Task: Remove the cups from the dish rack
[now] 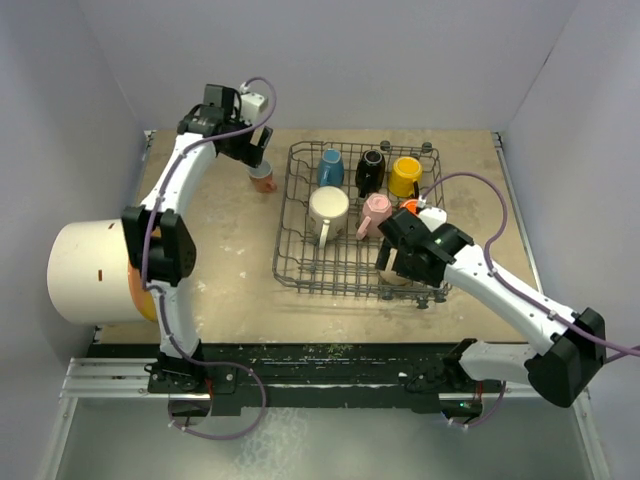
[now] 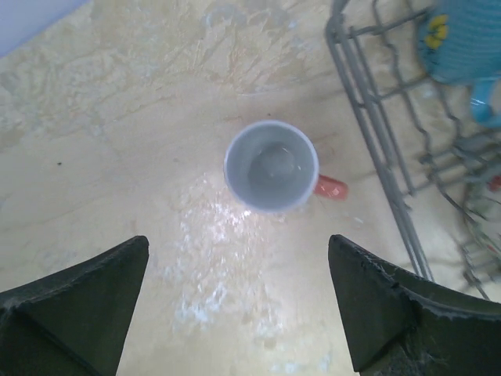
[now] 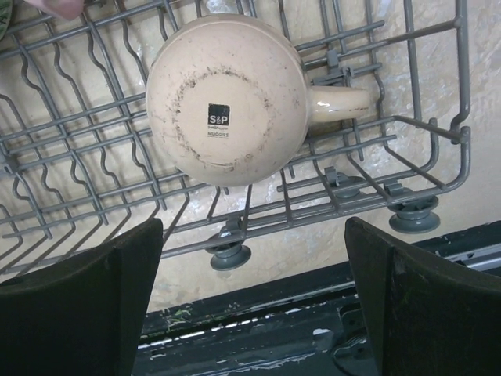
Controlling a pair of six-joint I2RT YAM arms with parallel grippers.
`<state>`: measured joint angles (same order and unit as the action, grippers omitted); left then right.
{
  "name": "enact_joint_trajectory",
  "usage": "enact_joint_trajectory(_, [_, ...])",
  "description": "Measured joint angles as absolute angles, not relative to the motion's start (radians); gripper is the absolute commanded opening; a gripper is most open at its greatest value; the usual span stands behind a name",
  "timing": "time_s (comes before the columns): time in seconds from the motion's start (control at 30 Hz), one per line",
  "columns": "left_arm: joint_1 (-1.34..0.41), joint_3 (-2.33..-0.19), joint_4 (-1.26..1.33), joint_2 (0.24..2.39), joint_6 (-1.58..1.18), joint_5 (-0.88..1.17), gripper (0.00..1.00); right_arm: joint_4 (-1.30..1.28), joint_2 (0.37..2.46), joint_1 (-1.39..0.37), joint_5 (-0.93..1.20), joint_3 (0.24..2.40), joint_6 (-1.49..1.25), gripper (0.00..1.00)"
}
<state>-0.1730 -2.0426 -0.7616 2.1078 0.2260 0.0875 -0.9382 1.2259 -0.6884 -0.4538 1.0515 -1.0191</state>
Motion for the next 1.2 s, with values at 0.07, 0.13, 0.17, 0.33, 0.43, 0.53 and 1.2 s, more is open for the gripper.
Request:
enact_joint_trajectory(0.07, [-0.173, -1.992, -0.774, 2.012, 0.235, 0.104, 0.99, -0.937, 1.215, -0.680, -0.455, 1.052, -0.998, 1.00])
enact_joint_trajectory(0.13, [-0.173, -1.930, -0.779, 1.918, 0.248, 0.123, 0.99, -0.921, 1.195, -0.661, -0.453, 1.052, -0.965, 1.00])
enact_joint_trajectory(0.17, [-0.173, -1.895, -0.783, 1.870, 0.255, 0.133, 0.99, -0.909, 1.185, -0.646, -0.451, 1.052, -0.948, 1.00])
enact_joint_trajectory(0.33, [-0.173, -1.782, -0.833, 1.709, 0.258, 0.192, 0.99, -0.812, 1.165, -0.549, -0.399, 1.035, -0.853, 1.00])
enact_joint_trajectory(0.43, [-0.173, -1.728, -0.865, 1.641, 0.258, 0.229, 0.99, -0.765, 1.172, -0.508, -0.365, 1.010, -0.802, 1.00])
enact_joint_trajectory(0.53, [-0.173, -1.693, -0.908, 1.580, 0.258, 0.262, 0.99, -0.734, 1.192, -0.481, -0.321, 0.979, -0.766, 1.00])
enact_joint_trajectory(1.2, [-0.173, -1.669, -1.042, 1.408, 0.253, 0.348, 0.99, -0.480, 1.232, -0.523, -0.113, 0.876, -0.769, 1.00])
